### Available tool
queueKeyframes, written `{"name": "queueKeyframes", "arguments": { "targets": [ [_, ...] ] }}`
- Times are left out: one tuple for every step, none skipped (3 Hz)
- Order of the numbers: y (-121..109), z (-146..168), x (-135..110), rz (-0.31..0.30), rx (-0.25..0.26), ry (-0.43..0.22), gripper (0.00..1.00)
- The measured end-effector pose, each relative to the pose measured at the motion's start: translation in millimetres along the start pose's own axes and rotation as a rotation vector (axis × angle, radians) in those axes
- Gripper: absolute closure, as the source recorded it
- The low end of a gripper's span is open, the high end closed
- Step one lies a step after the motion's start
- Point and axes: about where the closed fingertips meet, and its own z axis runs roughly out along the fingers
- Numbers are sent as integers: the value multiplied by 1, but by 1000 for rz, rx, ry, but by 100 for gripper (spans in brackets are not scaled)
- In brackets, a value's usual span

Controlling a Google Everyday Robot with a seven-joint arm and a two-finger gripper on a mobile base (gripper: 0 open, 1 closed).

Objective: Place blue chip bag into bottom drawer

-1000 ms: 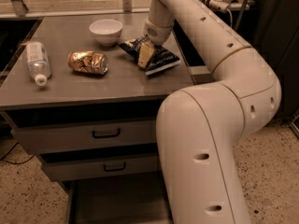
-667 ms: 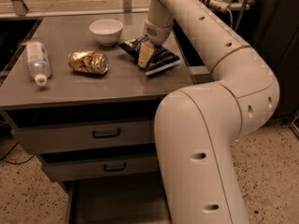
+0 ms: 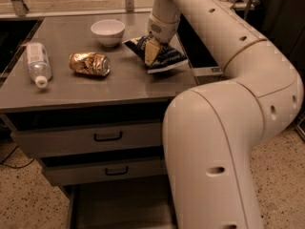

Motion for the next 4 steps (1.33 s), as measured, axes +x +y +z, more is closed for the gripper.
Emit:
{"name": "queueKeyframes", "arguments": {
  "targets": [
    [28,-23,21,43,4,21,100],
    [75,-32,54,32,-27,4,100],
    [77,-39,53,21,-9,-6,100],
    [97,-61,65,47,21,-40,100]
  ]
}}
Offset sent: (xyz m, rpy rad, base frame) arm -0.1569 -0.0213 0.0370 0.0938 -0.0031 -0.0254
